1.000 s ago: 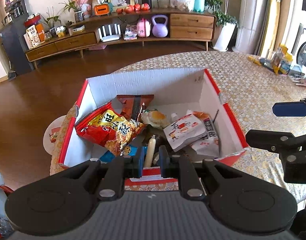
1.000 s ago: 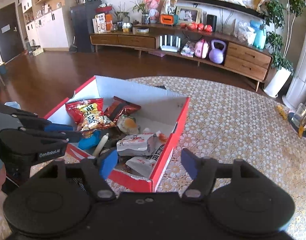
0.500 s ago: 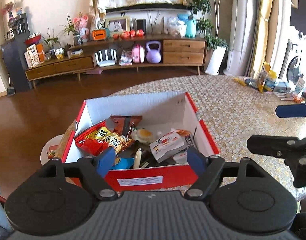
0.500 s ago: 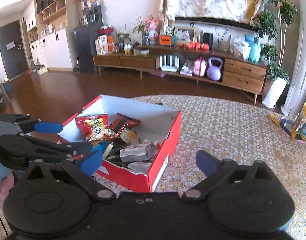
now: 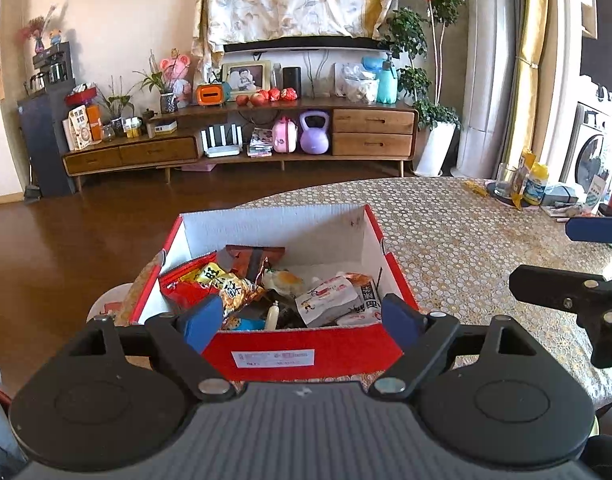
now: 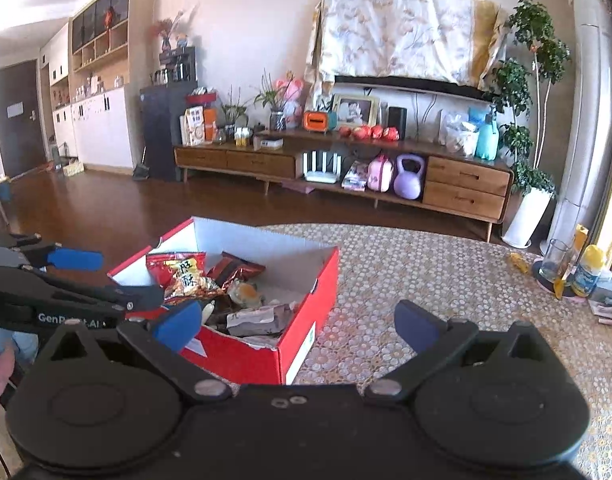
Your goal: Organize snacks
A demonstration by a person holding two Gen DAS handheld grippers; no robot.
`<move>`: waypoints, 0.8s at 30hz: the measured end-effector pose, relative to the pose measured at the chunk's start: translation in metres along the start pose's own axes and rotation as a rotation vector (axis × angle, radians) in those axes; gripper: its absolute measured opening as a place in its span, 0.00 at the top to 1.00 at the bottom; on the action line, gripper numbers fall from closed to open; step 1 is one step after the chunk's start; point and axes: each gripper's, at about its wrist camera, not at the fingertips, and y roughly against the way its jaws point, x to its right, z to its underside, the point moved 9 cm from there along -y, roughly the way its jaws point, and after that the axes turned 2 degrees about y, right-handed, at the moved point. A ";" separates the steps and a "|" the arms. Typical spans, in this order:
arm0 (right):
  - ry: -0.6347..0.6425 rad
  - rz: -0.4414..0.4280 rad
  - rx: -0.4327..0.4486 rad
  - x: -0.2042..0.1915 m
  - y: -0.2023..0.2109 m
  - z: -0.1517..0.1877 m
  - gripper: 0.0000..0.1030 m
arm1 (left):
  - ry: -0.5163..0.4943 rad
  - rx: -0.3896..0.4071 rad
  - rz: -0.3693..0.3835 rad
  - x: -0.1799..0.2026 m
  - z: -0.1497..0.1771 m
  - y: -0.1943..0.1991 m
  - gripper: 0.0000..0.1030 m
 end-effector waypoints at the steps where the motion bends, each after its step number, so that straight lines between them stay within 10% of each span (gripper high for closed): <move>1: -0.006 0.000 0.006 0.000 0.001 0.001 0.00 | 0.000 0.002 -0.002 0.000 0.001 0.001 0.12; 3: -0.014 0.004 0.012 0.001 0.004 0.003 0.00 | 0.006 0.021 0.006 0.001 0.003 0.004 0.00; 24: -0.052 -0.001 -0.008 0.005 0.009 0.026 0.00 | 0.041 0.038 -0.016 0.002 0.011 0.022 0.00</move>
